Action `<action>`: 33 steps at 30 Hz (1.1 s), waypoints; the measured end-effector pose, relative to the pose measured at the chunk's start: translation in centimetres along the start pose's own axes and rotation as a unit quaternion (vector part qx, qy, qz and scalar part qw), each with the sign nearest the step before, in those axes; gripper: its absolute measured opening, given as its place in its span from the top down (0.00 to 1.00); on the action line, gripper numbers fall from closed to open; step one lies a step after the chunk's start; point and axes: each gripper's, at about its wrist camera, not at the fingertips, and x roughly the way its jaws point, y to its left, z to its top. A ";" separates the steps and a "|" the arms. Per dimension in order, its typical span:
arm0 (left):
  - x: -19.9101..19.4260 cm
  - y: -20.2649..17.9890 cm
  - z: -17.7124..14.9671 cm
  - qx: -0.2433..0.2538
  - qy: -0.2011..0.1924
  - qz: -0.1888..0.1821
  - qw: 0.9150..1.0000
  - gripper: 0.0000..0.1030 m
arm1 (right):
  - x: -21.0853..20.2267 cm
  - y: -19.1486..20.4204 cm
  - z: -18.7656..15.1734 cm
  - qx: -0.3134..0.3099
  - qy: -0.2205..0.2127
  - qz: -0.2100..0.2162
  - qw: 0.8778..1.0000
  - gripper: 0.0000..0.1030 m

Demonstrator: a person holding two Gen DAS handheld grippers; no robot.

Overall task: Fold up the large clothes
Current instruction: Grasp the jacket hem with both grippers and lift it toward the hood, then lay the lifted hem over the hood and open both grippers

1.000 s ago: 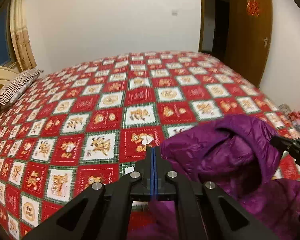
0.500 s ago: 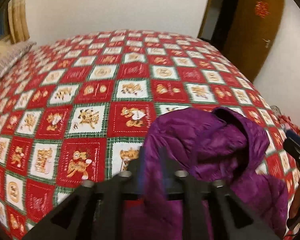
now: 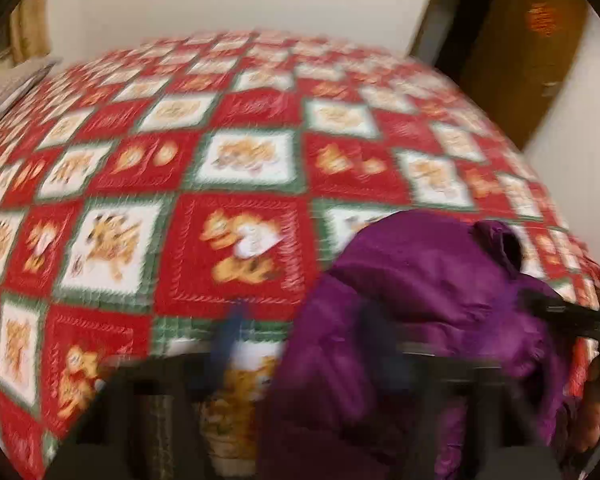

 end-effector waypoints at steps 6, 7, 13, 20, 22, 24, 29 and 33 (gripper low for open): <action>-7.2 -1.3 -0.7 0.057 -0.095 -0.013 0.994 0.99 | -5.7 3.2 -2.3 -0.096 -0.104 -0.029 0.990 0.92; -8.6 -1.4 -1.1 0.060 -0.106 -0.019 0.992 0.99 | -6.8 3.7 -2.8 -0.110 -0.118 -0.032 0.986 0.92; -18.1 -2.0 -5.9 0.085 -0.222 -0.035 0.971 0.99 | -14.8 7.8 -9.7 -0.213 -0.208 -0.026 0.954 0.92; -19.8 -3.7 -15.4 0.187 -0.235 0.049 0.953 0.97 | -16.6 8.9 -19.4 -0.313 -0.233 -0.043 0.920 0.85; -19.0 -3.4 -17.1 0.213 -0.202 0.080 0.953 0.97 | -15.7 8.3 -21.8 -0.344 -0.195 -0.063 0.916 0.58; -19.7 -2.3 -18.7 0.217 -0.193 0.063 0.955 0.97 | -16.2 7.5 -23.4 -0.349 -0.161 -0.044 0.922 0.58; -21.3 -0.5 -18.5 0.205 -0.194 0.077 0.956 0.96 | -19.2 6.5 -25.5 -0.350 -0.138 -0.035 0.926 0.58; -21.9 0.7 -15.3 0.126 -0.203 0.072 0.968 0.77 | -20.0 6.5 -22.8 -0.266 -0.136 -0.045 0.953 0.58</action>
